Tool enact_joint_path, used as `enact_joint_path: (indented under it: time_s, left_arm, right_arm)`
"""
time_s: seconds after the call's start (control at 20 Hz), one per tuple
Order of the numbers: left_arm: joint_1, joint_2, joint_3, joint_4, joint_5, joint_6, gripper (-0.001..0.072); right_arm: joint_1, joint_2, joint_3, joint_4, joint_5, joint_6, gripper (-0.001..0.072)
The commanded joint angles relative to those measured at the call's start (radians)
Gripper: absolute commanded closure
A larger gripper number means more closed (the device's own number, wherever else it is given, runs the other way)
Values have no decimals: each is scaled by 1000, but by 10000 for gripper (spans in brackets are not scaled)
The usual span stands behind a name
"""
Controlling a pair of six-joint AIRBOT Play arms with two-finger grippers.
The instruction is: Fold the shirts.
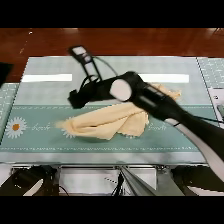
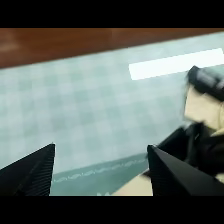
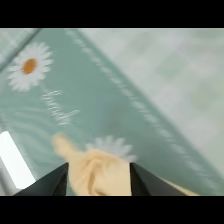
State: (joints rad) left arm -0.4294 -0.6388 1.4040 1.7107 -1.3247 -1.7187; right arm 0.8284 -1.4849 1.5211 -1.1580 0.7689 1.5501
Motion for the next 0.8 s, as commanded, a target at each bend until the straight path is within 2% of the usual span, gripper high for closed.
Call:
enact_joint_path:
  time_s: [0.0,0.2,0.35,0.45,0.55,0.65,0.75]
  left_arm:
    - [1,-23,-132,-10,-1,-42,3]
    - [1,-30,-398,-100,0,-49,3]
    - [15,-26,-589,-104,8,-65,3]
    - [69,-19,-665,-104,27,-67,20]
    - [167,-16,-713,-118,33,-63,20]
    - [303,-19,-763,-202,34,20,21]
    - [457,-29,-826,-344,52,124,21]
  right_arm:
    - [-178,109,1,-250,185,-14,249]
    - [-470,262,1,-581,388,-18,248]
    - [-741,312,1,-620,449,-52,248]
    - [-930,309,0,-517,460,-55,248]
    - [-1101,292,-2,-323,457,-74,248]
    - [-1224,265,-2,-157,457,-100,248]
    - [-1279,235,-2,-73,457,-122,248]
